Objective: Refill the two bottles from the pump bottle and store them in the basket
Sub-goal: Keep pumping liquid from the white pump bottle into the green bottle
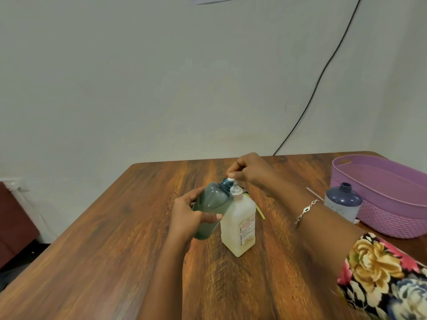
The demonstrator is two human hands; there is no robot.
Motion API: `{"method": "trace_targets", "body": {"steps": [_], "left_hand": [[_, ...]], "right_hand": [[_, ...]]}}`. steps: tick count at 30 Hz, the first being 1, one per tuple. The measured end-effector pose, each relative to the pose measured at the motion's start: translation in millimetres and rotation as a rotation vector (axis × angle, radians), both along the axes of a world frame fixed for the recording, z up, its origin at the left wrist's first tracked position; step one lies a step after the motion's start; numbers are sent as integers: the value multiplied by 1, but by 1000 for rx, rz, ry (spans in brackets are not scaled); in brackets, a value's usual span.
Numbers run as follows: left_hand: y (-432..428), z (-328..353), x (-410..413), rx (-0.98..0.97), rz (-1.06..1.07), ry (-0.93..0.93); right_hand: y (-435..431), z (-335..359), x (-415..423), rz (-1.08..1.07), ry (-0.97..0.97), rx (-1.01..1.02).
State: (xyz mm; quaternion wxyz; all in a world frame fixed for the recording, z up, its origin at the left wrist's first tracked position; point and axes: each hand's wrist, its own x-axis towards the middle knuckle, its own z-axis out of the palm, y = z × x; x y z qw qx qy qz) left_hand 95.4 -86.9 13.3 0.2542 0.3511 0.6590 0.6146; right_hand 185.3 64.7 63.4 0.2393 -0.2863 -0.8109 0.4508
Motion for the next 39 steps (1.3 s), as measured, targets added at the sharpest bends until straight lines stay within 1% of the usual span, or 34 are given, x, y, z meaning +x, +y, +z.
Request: {"method": "trace_targets", "body": {"steps": [6, 9, 12, 15, 22, 25, 27, 34, 39], "left_hand": [[-2, -7, 2, -9, -8, -9], [-2, -6, 1, -6, -8, -10], [-1, -1, 1, 9, -13, -16], [-1, -1, 0, 8, -19, -17], [-3, -6, 3, -3, -12, -39], [-3, -2, 3, 1, -16, -25], [-3, 2, 2, 1, -23, -8], [-2, -7, -1, -2, -20, -19], [-3, -6, 0, 7, -14, -16]], "right_hand": [[1, -15, -1, -30, 0, 16], [-1, -9, 1, -22, 30, -12], [0, 1, 3, -17, 15, -18], [-1, -4, 1, -46, 19, -46], [-3, -10, -2, -46, -8, 5], [-2, -4, 3, -28, 35, -51], [0, 2, 6, -11, 27, -79], [-1, -7, -4, -8, -66, 98], [-2, -9, 0, -13, -21, 78]]}}
